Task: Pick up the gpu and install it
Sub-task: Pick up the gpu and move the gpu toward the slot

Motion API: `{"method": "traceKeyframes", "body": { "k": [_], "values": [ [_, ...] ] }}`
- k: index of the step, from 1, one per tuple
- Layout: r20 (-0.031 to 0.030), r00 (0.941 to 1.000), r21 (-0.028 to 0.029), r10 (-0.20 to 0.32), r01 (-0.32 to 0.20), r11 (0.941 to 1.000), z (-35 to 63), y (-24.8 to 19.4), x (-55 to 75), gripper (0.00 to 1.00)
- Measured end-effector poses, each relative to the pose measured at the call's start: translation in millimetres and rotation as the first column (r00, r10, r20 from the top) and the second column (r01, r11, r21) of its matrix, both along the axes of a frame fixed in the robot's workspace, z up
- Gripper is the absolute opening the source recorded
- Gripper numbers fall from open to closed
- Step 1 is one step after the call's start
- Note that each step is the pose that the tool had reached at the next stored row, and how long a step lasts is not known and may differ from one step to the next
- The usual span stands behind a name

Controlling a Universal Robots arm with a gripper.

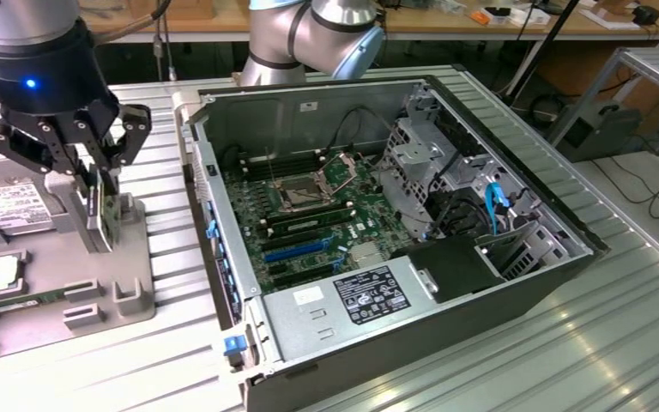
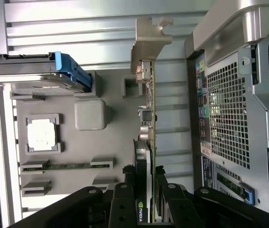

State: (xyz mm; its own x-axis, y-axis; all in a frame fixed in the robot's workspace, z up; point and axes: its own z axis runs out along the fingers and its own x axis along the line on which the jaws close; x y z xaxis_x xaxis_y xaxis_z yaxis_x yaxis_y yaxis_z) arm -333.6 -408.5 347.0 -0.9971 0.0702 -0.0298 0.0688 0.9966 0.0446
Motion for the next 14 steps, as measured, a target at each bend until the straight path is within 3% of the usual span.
{"method": "traceKeyframes", "body": {
  "k": [14],
  "values": [
    [0.0,1.0,0.0,0.0,0.0,1.0,34.4,0.0,0.0,0.27]
  ]
}}
